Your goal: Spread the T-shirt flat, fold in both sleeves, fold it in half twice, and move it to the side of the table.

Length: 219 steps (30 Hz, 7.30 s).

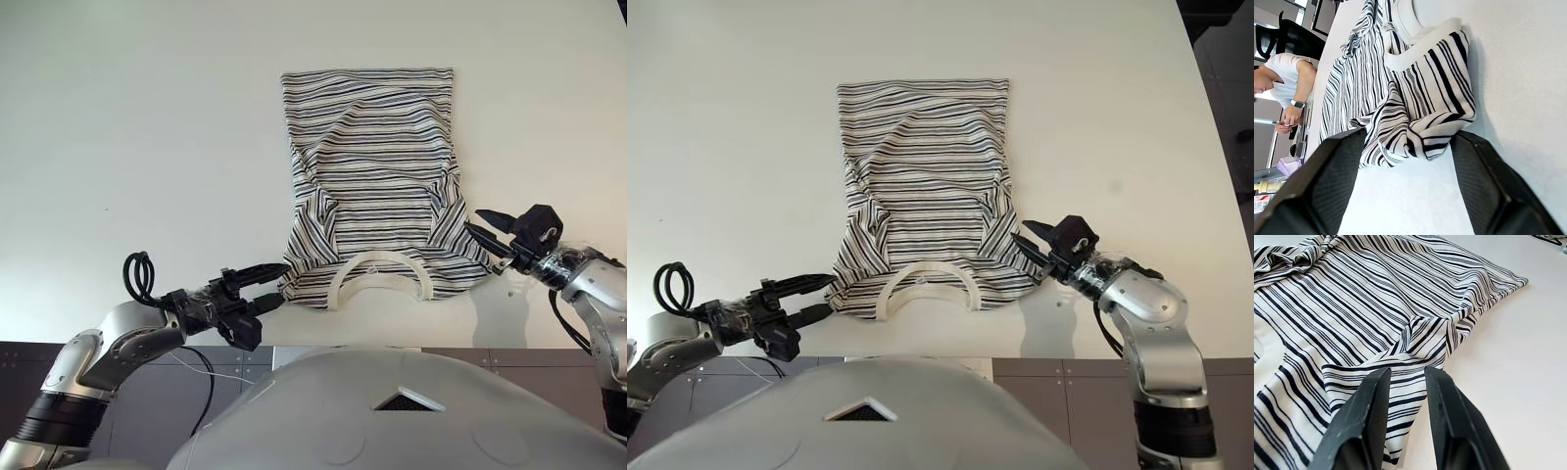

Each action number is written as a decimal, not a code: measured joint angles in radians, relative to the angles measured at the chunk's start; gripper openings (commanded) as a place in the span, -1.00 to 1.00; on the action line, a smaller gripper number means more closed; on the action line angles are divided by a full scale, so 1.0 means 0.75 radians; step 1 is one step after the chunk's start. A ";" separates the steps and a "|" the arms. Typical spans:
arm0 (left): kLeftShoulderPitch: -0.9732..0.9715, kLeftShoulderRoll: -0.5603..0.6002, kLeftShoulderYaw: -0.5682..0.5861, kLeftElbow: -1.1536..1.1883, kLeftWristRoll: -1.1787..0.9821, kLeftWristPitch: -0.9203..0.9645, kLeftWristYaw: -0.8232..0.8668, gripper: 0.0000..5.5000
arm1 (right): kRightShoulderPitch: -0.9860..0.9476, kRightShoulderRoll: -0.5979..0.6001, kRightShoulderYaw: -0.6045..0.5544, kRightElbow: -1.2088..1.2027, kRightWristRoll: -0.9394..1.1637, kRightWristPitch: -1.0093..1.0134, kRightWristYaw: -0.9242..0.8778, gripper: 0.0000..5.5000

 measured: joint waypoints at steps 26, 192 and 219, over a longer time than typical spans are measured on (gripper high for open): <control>-0.011 0.033 -0.108 0.034 -0.095 0.149 -0.035 -0.96 | 0.087 -0.353 -0.225 0.267 -0.103 -0.780 0.497 -0.27; -1.607 -0.295 -0.634 1.646 0.146 0.052 0.233 -0.26 | -0.973 -0.145 0.664 0.448 -0.245 -0.267 0.754 -0.10; -0.404 0.085 -0.181 0.339 -0.075 -0.005 0.057 0.15 | -0.340 -0.118 0.322 0.153 -0.197 -0.420 0.310 -0.09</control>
